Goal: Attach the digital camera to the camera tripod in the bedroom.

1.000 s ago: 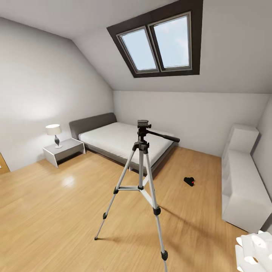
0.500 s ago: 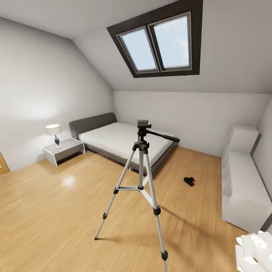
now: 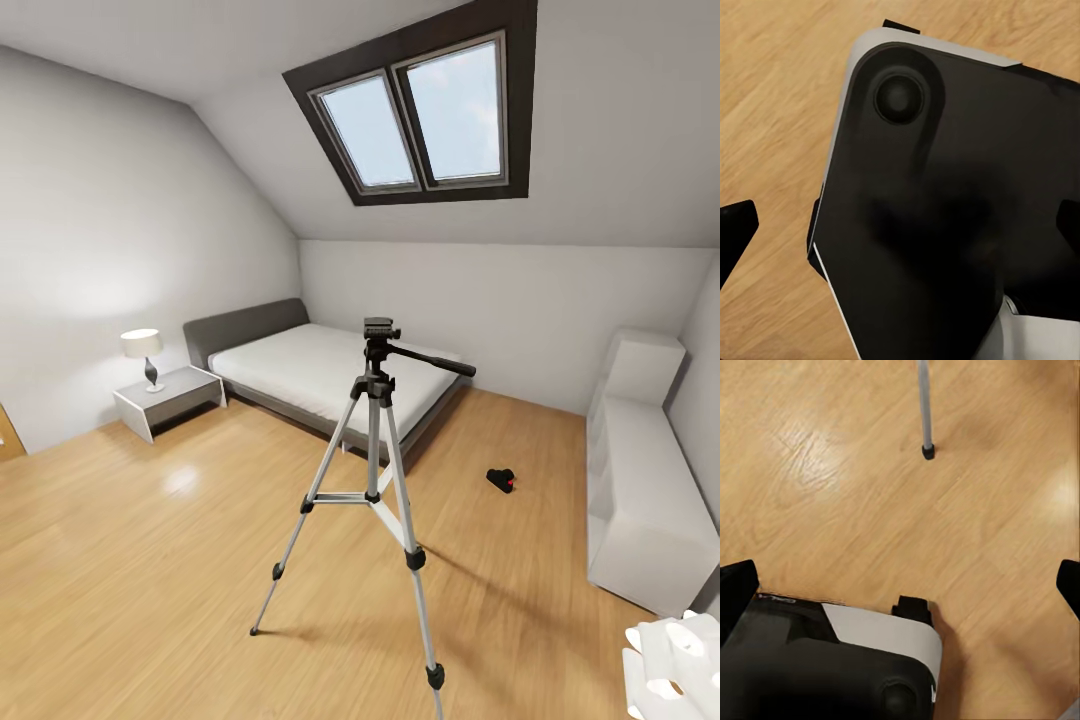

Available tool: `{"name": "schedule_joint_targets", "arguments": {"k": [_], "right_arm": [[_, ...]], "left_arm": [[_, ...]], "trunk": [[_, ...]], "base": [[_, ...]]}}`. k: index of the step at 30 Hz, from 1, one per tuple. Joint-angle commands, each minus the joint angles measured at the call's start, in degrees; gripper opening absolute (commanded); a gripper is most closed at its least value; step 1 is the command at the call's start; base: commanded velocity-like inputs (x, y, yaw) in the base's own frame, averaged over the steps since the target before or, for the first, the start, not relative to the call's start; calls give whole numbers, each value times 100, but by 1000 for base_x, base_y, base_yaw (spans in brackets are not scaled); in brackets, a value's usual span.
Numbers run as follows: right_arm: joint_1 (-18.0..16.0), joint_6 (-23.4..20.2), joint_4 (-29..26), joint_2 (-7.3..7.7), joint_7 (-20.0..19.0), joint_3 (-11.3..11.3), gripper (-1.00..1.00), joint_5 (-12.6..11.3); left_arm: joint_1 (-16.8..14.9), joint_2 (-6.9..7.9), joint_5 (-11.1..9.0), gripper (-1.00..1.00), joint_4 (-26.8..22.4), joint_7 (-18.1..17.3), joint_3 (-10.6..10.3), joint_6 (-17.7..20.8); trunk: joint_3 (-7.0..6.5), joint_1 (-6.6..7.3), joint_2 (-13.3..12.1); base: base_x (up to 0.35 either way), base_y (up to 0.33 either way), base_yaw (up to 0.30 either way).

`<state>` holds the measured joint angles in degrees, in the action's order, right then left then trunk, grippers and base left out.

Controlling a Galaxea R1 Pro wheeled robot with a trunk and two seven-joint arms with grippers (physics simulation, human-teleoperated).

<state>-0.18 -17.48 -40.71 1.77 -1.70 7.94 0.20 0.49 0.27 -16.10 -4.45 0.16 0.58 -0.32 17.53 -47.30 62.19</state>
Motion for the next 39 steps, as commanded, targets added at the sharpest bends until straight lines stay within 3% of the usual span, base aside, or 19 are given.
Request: {"name": "schedule_joint_targets", "arguments": {"k": [1, 7, 10, 23, 32, 34, 38, 39], "right_arm": [[0, -495, -704, 1, -167, 3, 100, -12], [0, -1333, -2409, -1, -522, -18, 100, 23], [0, -1507, -2851, 6, -571, -24, 100, 32], [0, -2297, -4167, -4, -623, -208, 100, 16], [0, -2438, -4657, 4, -652, -256, 100, 36], [-161, -2422, -4781, -3, -677, -250, 100, 36], [-824, -2473, -4850, -58, -688, -227, 100, 22], [-1129, -2522, -4850, -72, -686, -223, 100, 16]], "left_arm": [[4, -4, -25, 100, -12, 2, 4, -3], [4, -7, -25, 100, -12, 2, 4, -3], [4, -9, -25, 100, -12, 2, 4, -3], [4, -3, -25, 100, -12, 2, 4, -3], [4, -6, -25, 100, -12, 2, 4, -3], [4, -9, -25, 100, -12, 2, 4, -3], [4, -9, -25, 100, -12, 2, 4, -3], [4, -10, -25, 100, -12, 2, 4, -3]], "trunk": [[6, -1, 4], [6, -1, 4], [6, -1, 4], [6, -1, 4], [6, -1, 4], [6, -1, 4], [6, -1, 4], [6, -1, 4]], "base": [[0, 0, 0], [0, 0, 0], [0, 0, 0], [0, 0, 0], [0, 0, 0], [0, 0, 0], [0, 0, 0], [0, 0, 0]]}}
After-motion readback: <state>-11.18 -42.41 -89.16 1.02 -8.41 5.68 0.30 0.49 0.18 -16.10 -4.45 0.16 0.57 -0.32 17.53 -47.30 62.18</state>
